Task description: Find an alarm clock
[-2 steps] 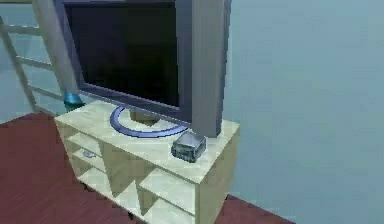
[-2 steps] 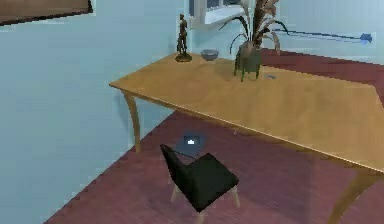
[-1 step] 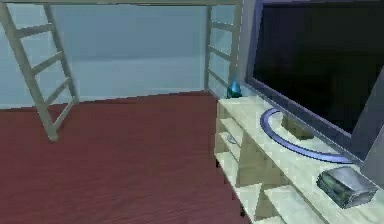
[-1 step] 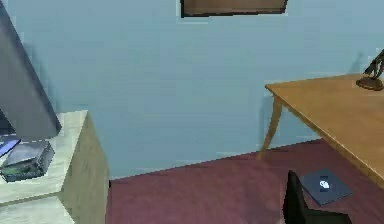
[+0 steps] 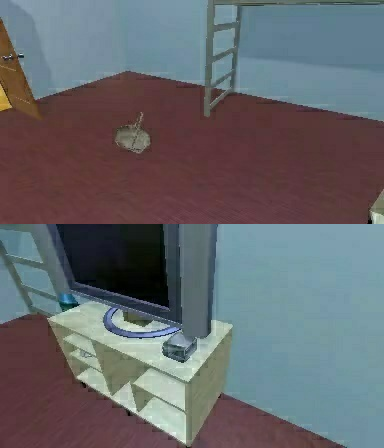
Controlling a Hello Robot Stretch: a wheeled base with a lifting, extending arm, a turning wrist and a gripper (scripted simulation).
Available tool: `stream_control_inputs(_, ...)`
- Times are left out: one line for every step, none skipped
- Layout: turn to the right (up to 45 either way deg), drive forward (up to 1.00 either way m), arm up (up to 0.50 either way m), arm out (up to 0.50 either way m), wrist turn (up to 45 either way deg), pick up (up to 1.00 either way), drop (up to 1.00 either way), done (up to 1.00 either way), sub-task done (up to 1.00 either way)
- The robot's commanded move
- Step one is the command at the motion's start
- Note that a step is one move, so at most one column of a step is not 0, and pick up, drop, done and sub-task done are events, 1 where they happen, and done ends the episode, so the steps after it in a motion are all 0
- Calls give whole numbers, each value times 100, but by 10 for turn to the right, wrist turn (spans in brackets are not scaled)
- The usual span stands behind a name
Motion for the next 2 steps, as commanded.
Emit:
stream_control_inputs(-450,0,0,0,0,0,0,0,0)
stream_control_inputs(-60,0,0,0,0,0,0,0,0)
